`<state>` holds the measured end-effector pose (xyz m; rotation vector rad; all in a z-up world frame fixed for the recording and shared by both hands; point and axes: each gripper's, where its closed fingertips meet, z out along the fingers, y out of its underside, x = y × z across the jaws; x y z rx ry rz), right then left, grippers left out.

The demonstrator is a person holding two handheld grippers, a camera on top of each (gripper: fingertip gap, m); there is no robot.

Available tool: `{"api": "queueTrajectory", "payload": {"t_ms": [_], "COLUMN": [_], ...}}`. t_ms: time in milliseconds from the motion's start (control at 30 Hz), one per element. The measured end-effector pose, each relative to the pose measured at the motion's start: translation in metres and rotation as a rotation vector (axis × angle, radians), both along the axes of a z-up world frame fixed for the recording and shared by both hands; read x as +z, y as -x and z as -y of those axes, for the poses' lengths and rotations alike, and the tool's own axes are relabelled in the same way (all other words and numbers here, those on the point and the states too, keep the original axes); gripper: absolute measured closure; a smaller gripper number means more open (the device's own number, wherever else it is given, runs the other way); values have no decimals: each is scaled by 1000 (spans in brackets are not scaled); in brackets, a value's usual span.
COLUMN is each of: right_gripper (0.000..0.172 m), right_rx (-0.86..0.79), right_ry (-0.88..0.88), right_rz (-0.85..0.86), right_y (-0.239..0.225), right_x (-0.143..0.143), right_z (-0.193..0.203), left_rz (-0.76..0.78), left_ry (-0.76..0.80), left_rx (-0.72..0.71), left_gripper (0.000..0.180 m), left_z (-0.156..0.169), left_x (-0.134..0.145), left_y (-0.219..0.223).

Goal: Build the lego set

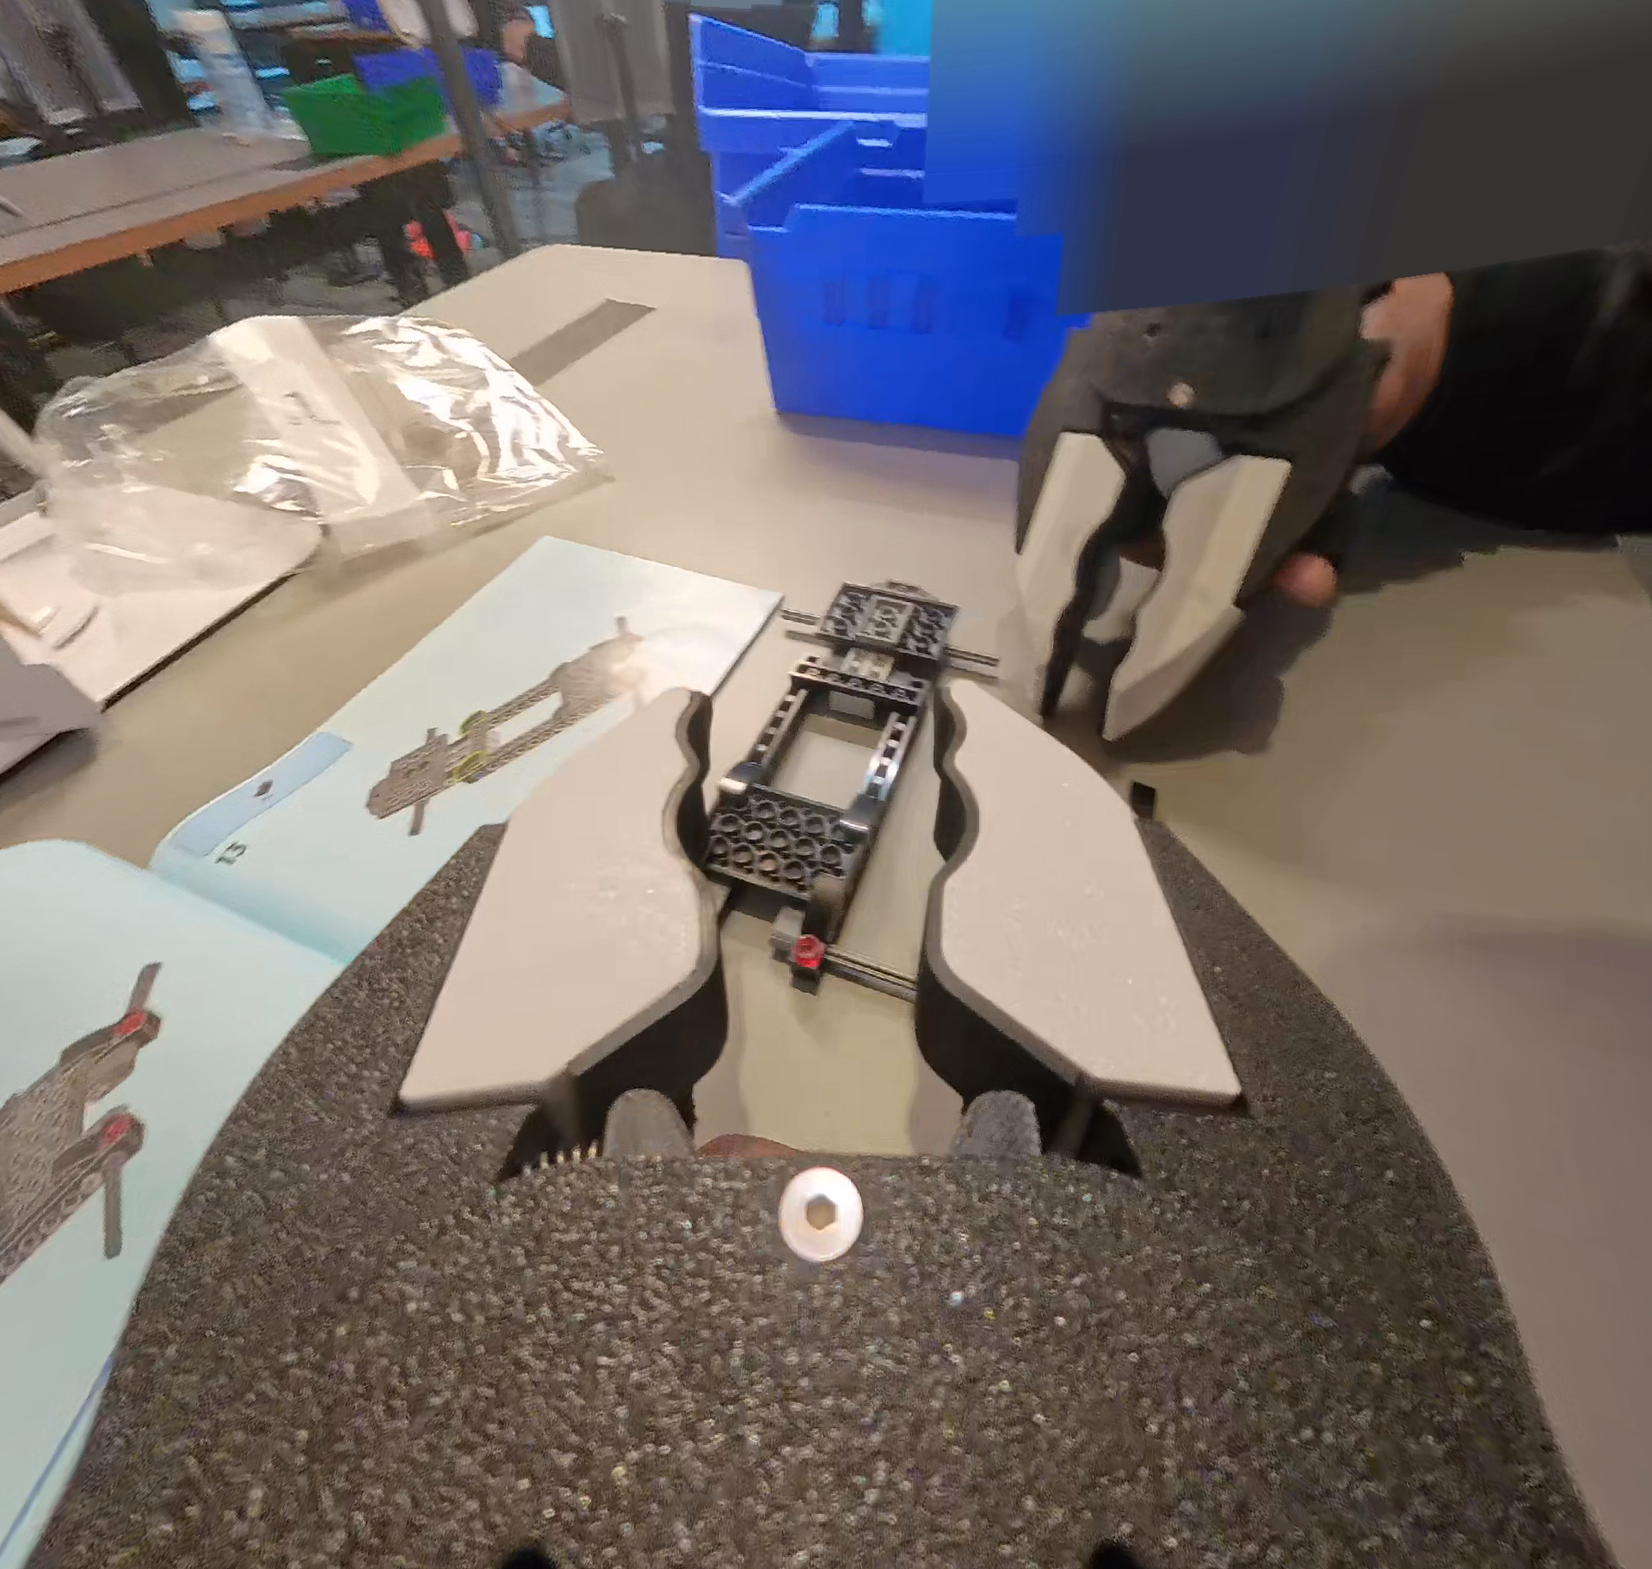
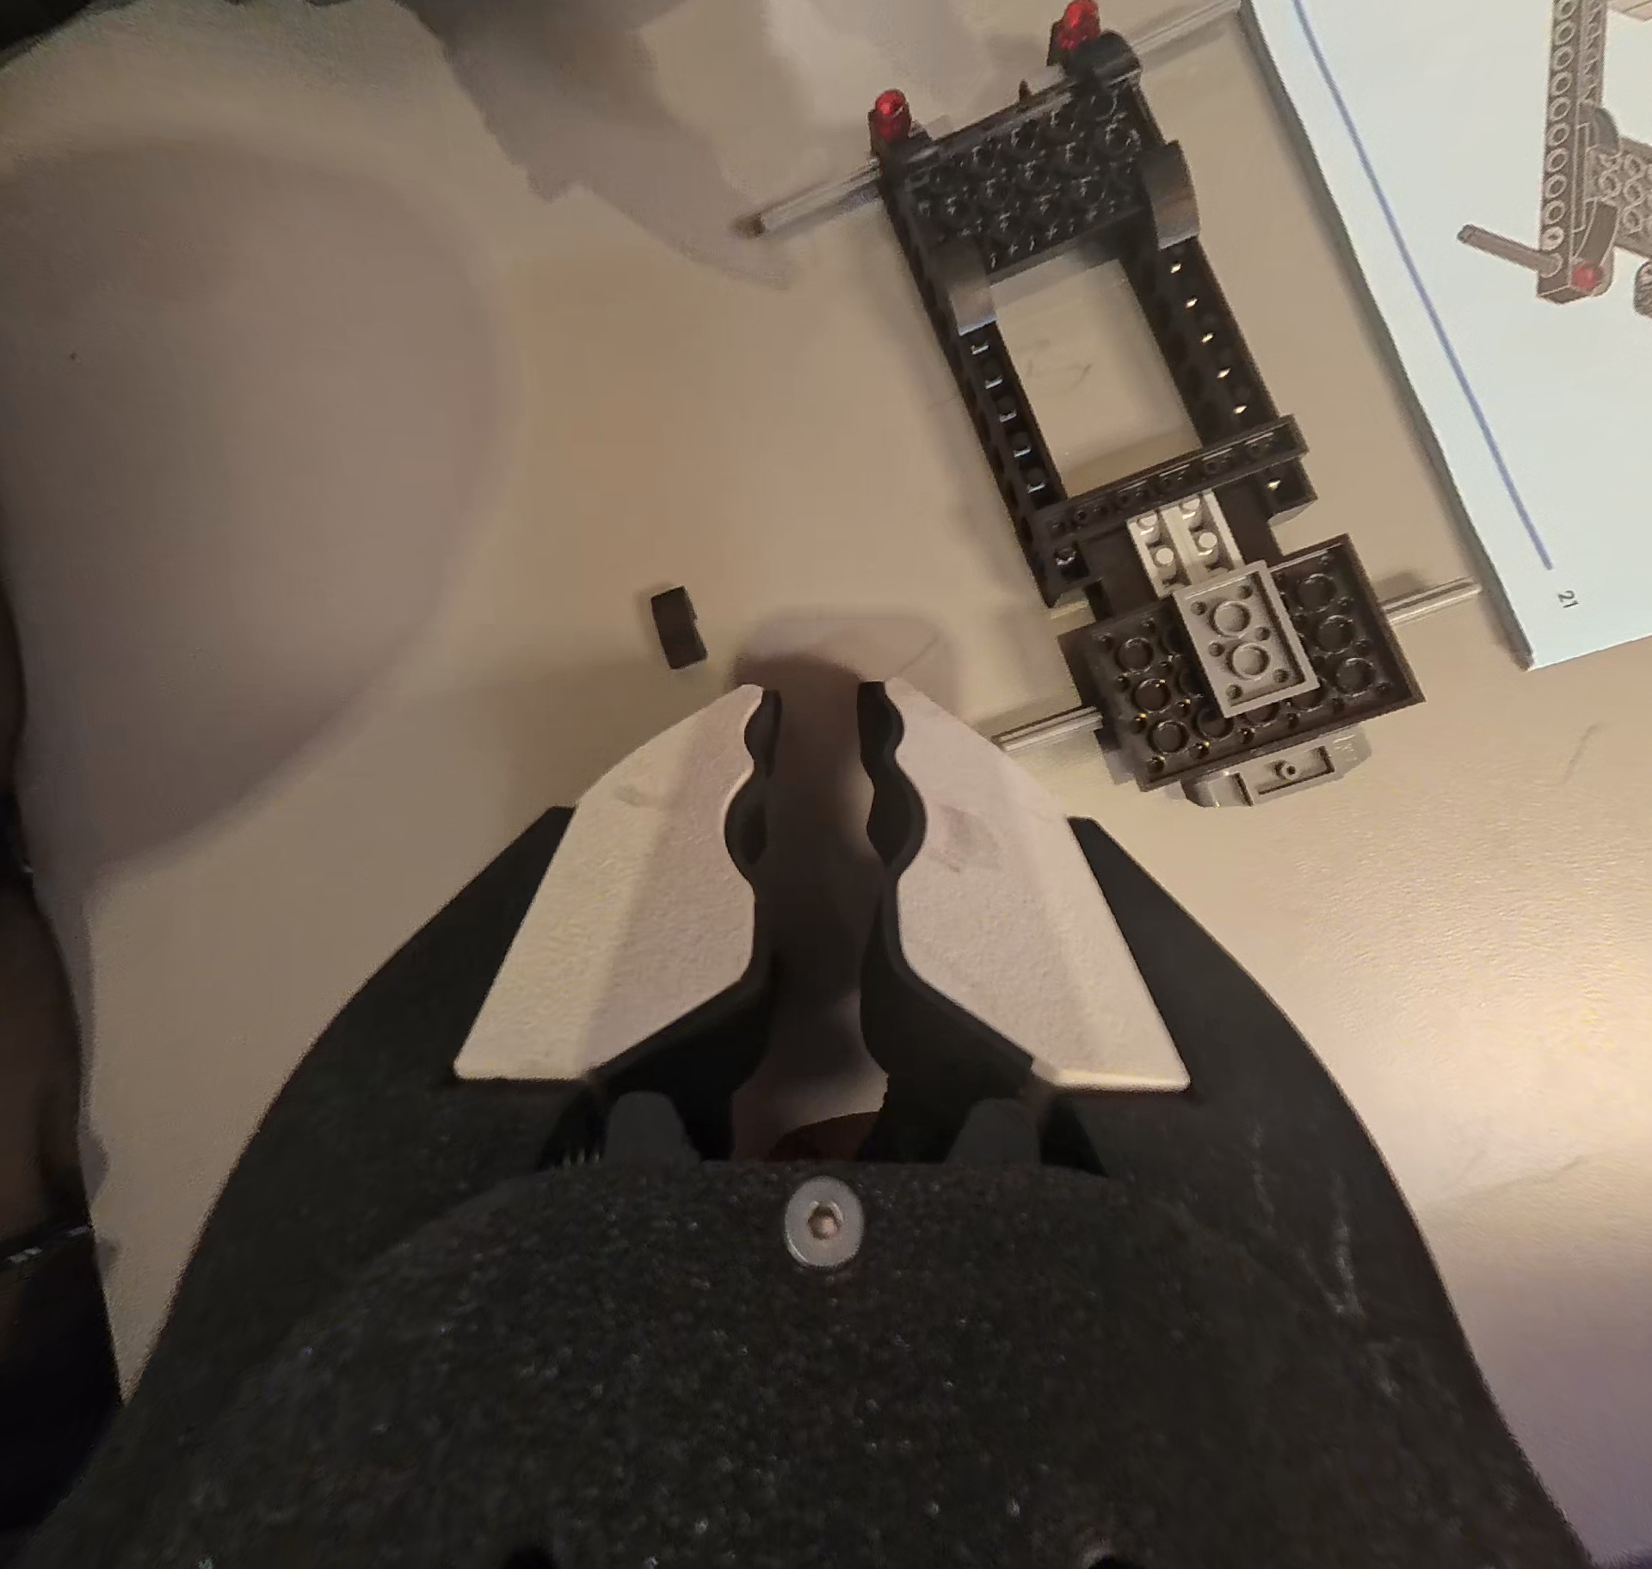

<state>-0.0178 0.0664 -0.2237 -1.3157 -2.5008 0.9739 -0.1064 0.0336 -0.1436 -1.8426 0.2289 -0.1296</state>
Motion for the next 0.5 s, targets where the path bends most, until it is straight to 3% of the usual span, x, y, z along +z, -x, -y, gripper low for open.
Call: {"api": "queueTrajectory", "payload": {"t_ms": [267,500], "right_gripper": [155,155], "right_rx": [119,170], "right_ry": [-107,-122], "right_rz": [-63,-66], "right_y": [-7,-8], "right_x": [0,-2], "right_z": [8,22], "left_rz": [-104,-144], "left_ry": [168,310], "left_rx": [-260,-350], "left_gripper": [136,136], "left_z": [12,19], "left_x": [-24,-50], "left_y": [-61,-86]}}
